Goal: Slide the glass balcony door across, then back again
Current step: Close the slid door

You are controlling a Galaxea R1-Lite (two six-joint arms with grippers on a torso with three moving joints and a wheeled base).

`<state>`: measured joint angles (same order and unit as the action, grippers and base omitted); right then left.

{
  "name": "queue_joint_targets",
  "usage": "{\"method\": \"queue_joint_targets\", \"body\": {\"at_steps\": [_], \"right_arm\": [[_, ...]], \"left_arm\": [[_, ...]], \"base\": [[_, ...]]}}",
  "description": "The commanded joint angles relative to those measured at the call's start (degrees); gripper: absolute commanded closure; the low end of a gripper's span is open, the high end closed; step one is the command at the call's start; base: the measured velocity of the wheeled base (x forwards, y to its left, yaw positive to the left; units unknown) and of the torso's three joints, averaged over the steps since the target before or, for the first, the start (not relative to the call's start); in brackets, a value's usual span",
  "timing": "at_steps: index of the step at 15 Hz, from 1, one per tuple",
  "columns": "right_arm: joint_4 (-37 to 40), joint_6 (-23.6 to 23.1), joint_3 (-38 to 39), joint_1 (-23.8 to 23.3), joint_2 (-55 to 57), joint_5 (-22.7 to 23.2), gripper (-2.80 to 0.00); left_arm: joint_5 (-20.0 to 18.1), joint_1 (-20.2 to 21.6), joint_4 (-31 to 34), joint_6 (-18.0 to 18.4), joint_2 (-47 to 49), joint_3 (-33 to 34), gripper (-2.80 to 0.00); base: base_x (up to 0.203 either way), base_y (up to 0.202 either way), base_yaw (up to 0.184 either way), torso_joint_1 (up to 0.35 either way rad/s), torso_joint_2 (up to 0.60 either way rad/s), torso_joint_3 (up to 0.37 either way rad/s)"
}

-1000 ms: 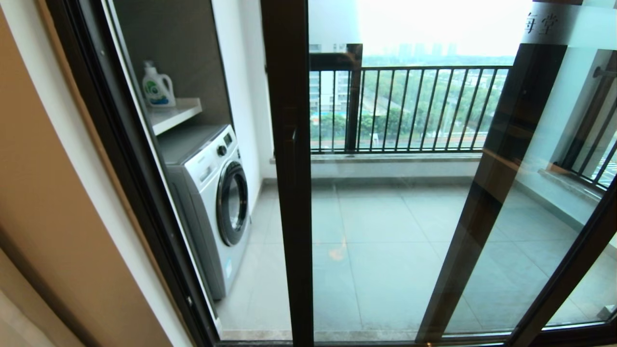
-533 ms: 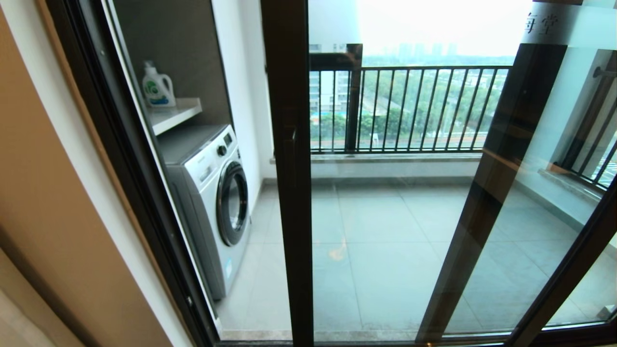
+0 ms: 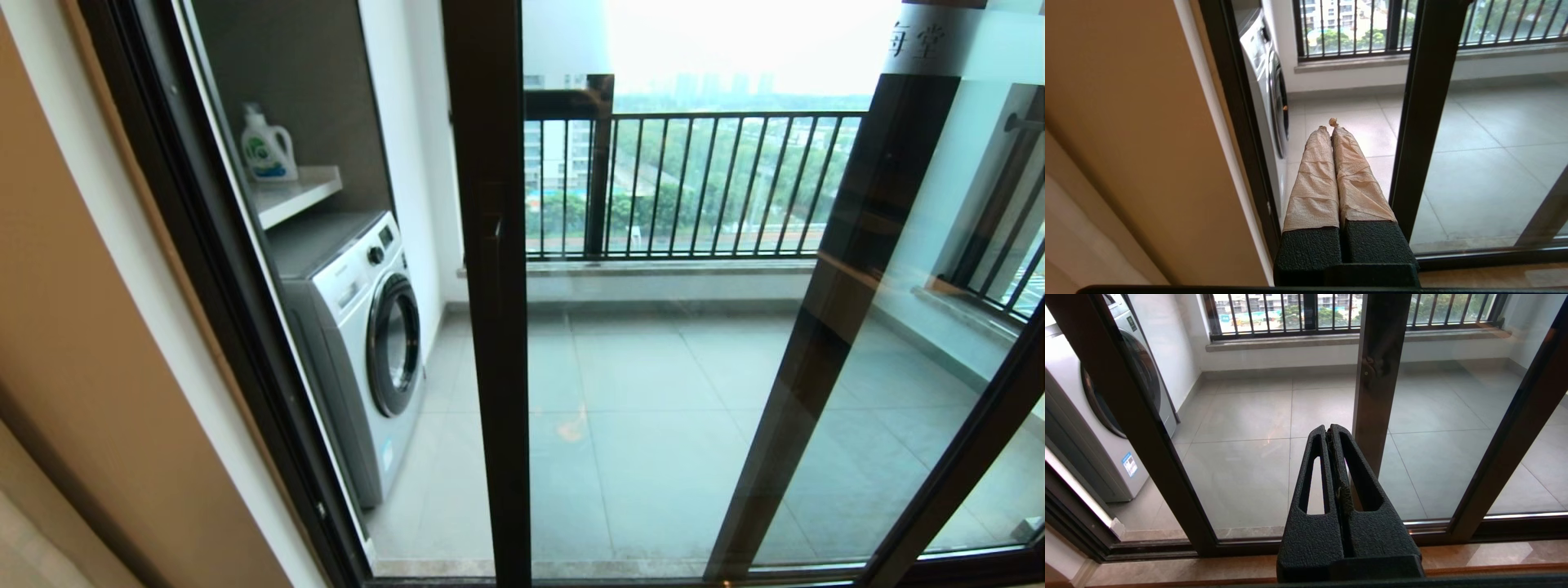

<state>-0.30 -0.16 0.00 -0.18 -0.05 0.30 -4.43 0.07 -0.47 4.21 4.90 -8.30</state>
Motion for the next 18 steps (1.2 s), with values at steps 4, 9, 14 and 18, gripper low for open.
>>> {"method": "queue_joint_targets", "body": {"at_steps": [4,9,14,18], "right_arm": [[0.0,0.0,0.2,0.0,0.0,0.0,0.0],[0.0,0.0,0.2,0.0,0.0,0.0,0.0],[0.0,0.0,0.2,0.0,0.0,0.0,0.0],[0.0,0.0,0.2,0.0,0.0,0.0,0.0]], "left_arm": [[-4.9,0.0,-14.6,-0.8,31.0,-7.9,0.0],[-4.3,-7.7,-38.3,-0.7,62.6,-20.0,0.0],[3.3,-17.4,-45.4,-1.7,81.9,-34.2,0.0],[8.3,-23.1,-48.2,-5.8,92.6,-44.5,0.0]], "base": [[0.0,0.0,0.0,0.0,0.0,0.0],[0.0,0.0,0.0,0.0,0.0,0.0],[0.0,0.0,0.0,0.0,0.0,0.0],[0.0,0.0,0.0,0.0,0.0,0.0]]}}
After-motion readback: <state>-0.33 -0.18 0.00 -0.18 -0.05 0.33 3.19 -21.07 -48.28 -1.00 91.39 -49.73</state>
